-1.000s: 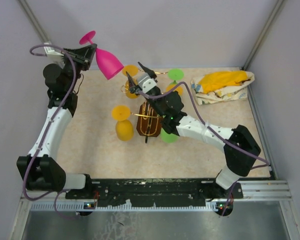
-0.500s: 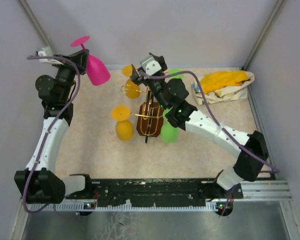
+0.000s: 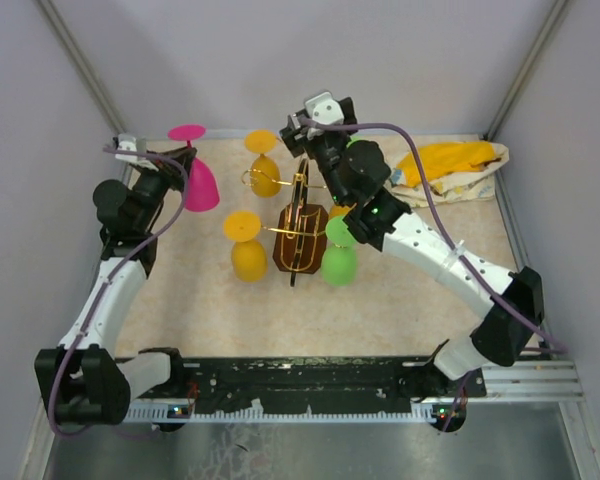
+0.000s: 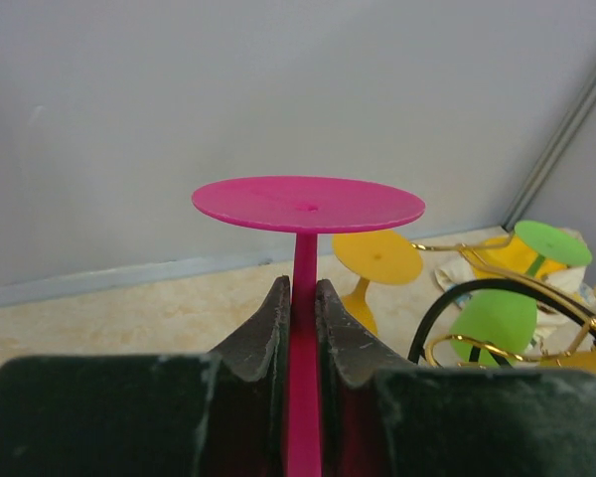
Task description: Place the wine glass upside down on the wine glass rack
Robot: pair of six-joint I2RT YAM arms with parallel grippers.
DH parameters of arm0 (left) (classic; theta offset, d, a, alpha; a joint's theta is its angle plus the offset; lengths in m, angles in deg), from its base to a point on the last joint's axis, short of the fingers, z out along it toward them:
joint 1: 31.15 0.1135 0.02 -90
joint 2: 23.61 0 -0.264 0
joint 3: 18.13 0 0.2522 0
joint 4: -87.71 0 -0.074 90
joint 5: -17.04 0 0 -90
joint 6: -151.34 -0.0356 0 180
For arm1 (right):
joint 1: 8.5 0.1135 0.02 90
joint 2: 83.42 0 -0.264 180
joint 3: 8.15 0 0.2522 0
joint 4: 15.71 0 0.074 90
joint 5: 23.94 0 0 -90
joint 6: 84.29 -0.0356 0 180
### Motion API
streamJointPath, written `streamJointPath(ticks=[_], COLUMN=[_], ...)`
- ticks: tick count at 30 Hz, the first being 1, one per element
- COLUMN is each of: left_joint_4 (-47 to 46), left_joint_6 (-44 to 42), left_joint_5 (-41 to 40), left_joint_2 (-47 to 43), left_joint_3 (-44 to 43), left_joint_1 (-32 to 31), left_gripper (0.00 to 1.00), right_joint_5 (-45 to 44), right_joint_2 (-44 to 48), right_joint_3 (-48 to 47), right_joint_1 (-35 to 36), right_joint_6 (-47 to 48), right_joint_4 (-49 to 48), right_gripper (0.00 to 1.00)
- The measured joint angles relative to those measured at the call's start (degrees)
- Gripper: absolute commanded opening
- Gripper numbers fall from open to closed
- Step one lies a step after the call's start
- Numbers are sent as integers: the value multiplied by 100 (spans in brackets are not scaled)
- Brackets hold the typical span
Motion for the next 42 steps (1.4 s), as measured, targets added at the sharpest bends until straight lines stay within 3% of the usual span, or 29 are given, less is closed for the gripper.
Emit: streamJointPath(ticks=[8, 21, 33, 42], left_joint_4=[-361, -2398, -5071, -5455], left_joint_6=[-339, 68, 1460, 2004], left_joint_5=[1515, 3346, 3969, 4059], left_joint_2=[74, 717, 1814, 2472], left_joint_3=[337, 1202, 1475, 1311], left_joint_1=[-2, 0, 0, -2], left_gripper=[0, 0, 0, 0], right_joint_5=[-42, -63, -63, -63], right_joint_2=[109, 286, 286, 286], right_joint_3=[83, 389, 389, 389], right_joint_1=[-131, -238, -258, -258], right_joint_6=[-59, -85, -79, -35], right_joint_4=[96, 101, 94, 96], right_gripper=[77, 79, 81, 82])
